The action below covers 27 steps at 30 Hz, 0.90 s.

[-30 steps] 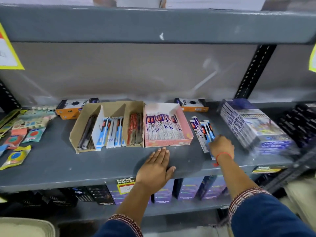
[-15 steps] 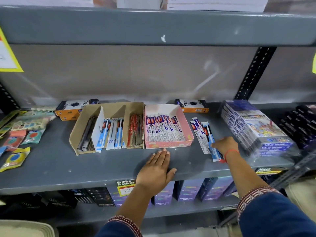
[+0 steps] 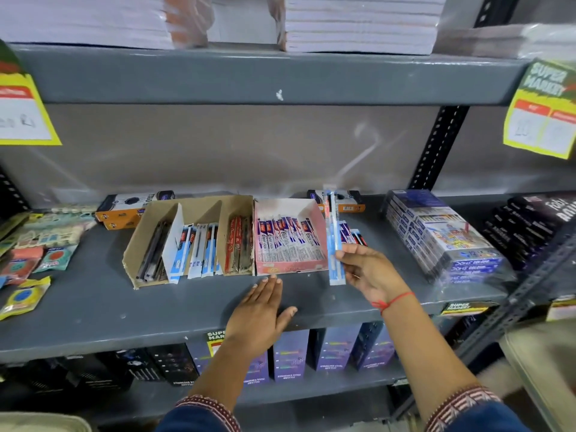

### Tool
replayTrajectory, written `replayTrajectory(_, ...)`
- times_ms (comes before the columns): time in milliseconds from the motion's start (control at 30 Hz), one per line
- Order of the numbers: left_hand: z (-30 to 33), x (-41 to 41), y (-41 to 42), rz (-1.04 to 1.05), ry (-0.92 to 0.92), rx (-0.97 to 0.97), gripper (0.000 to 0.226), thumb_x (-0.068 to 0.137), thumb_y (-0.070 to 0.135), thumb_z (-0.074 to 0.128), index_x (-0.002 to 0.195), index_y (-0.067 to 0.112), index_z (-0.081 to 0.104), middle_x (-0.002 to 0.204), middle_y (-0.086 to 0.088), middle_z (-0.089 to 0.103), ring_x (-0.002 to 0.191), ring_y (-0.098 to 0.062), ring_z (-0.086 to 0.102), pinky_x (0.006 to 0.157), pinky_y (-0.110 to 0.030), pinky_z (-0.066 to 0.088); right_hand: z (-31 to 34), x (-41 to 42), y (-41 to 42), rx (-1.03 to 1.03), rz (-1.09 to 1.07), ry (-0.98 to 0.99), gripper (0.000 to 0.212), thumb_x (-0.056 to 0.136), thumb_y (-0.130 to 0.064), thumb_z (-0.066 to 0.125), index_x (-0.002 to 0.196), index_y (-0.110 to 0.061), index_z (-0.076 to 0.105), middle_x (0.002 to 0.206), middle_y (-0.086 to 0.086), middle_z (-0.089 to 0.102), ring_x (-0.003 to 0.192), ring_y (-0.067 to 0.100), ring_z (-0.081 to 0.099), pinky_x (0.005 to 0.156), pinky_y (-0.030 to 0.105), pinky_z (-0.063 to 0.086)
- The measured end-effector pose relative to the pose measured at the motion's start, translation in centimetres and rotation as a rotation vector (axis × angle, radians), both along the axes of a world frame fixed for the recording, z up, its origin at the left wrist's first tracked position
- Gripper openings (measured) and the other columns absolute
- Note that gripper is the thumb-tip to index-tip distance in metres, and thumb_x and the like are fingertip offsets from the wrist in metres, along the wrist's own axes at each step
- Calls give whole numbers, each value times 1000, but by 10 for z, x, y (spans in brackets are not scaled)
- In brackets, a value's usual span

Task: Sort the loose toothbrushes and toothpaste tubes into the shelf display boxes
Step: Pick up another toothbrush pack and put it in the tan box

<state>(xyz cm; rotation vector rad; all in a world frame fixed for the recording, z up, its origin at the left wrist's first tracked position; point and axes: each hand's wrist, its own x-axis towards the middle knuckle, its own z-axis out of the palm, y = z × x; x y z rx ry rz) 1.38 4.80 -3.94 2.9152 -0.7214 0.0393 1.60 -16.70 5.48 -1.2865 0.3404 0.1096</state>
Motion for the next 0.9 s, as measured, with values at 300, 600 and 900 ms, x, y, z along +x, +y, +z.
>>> replayTrajectory(300,-1,-6,32,198,11,-16,69,93,55,12,145,12,-1,157,-4,1,143,-16,-4,106,-24,-12,2,-7,21,-25,99,-67,22,84,2,61,76,-18,67,58,-10,73,57,1,66,66,18,49)
replayTrajectory(600,-2,-5,32,196,-10,-21,69,93,56,13,145,12,-1,157,-5,1,143,-18,-4,107,-25,-12,4,-6,29,-36,147,-69,20,82,3,63,79,-16,67,61,-8,73,63,8,67,69,19,52)
replayTrajectory(900,2,-13,70,242,-17,-32,70,93,56,13,146,11,6,157,-7,5,143,-18,1,112,-27,-6,17,3,85,-119,268,-80,29,81,10,61,84,-18,59,75,4,64,56,8,66,47,14,53)
